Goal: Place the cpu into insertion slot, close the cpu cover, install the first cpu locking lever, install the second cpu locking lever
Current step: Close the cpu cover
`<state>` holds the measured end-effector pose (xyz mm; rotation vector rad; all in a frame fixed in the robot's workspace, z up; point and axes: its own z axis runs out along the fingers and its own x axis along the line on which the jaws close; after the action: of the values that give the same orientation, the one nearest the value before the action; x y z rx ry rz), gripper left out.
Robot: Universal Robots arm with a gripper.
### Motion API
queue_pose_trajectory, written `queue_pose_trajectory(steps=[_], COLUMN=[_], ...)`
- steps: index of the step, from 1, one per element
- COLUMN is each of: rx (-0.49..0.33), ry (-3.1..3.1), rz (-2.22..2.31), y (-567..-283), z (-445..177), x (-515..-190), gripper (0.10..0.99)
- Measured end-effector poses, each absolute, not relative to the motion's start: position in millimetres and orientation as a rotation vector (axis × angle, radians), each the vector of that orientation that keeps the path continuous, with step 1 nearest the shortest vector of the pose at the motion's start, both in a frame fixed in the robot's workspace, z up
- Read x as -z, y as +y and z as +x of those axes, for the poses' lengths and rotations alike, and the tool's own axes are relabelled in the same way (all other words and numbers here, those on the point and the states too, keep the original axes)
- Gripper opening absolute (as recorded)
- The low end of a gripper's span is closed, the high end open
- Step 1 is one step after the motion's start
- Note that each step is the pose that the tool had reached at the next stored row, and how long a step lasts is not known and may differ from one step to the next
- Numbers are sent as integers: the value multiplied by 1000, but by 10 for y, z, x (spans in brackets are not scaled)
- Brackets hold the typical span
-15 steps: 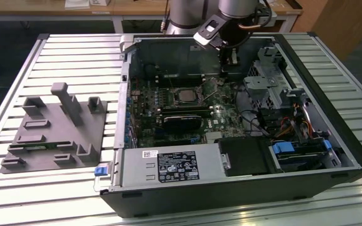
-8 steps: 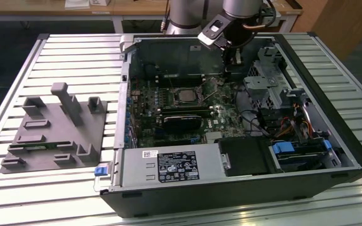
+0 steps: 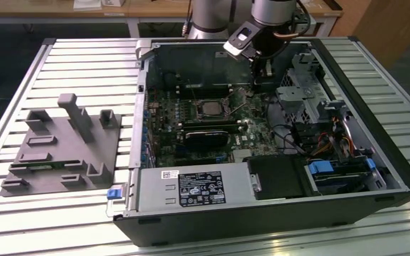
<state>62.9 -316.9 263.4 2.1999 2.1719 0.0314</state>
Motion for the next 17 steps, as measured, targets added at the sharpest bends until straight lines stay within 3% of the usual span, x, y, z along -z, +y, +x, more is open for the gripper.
queue_pose_trajectory(steps=[17], rx=[-30], ry=[2172], rz=[2200], y=[-3170], z=[628], x=[-2371], gripper=[106])
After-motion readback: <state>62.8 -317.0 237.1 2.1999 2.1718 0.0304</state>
